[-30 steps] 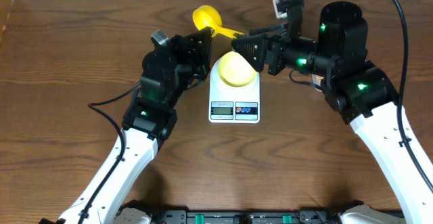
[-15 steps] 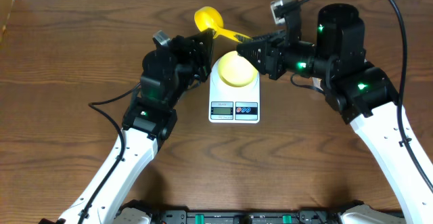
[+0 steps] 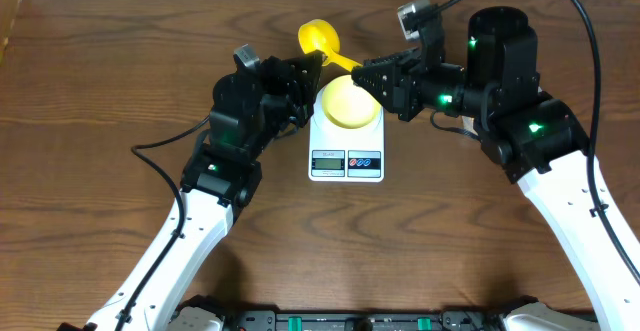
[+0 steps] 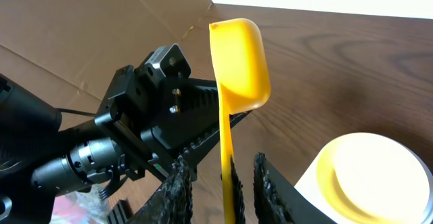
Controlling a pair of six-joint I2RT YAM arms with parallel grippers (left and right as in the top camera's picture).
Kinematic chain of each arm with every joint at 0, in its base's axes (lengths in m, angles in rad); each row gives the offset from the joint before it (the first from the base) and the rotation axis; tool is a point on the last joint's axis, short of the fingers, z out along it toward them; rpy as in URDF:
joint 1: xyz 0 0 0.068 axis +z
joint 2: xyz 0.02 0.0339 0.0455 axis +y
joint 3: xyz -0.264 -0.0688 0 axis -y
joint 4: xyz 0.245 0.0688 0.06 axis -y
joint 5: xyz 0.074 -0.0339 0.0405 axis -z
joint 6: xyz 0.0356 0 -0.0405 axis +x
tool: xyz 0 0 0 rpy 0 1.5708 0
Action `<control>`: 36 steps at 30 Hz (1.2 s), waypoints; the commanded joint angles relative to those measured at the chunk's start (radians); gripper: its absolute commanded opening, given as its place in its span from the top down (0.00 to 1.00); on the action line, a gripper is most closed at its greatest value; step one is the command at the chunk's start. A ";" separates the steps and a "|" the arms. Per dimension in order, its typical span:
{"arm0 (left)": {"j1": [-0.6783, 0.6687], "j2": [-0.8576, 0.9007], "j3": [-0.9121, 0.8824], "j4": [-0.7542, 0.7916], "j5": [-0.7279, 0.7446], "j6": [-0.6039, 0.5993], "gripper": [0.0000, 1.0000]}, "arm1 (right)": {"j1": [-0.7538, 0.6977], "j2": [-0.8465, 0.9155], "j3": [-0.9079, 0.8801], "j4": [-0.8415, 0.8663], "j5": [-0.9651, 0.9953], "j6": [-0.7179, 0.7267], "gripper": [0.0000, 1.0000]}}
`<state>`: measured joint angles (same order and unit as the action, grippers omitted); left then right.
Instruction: Scoop item into bowl and weigh 50g on scale
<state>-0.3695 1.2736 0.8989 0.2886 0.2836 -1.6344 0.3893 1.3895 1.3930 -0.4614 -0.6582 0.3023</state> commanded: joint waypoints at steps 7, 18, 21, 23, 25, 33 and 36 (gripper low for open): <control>-0.001 0.000 0.016 0.005 0.004 -0.023 0.93 | -0.002 -0.001 0.012 -0.007 -0.006 -0.020 0.78; -0.001 0.000 0.016 0.005 0.004 -0.024 0.93 | -0.002 -0.001 0.012 -0.006 -0.006 -0.020 0.94; -0.001 0.000 0.016 0.005 0.004 -0.024 0.93 | -0.002 -0.001 0.012 -0.006 -0.006 -0.020 0.99; -0.001 0.000 0.016 0.005 0.004 -0.024 0.93 | -0.002 -0.001 0.012 -0.006 -0.006 -0.020 0.99; -0.001 0.000 0.016 0.005 0.004 -0.024 0.93 | -0.003 -0.001 0.012 -0.003 -0.006 -0.020 0.99; -0.001 0.000 0.016 0.005 0.004 -0.024 0.37 | -0.003 -0.002 0.013 0.017 0.002 -0.018 0.99; -0.001 0.000 0.016 0.005 0.005 -0.024 0.13 | -0.013 -0.005 0.013 0.041 0.039 0.025 0.99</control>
<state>-0.3695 1.2736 0.8989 0.2905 0.2836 -1.6550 0.3885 1.3895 1.3930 -0.4370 -0.6533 0.2951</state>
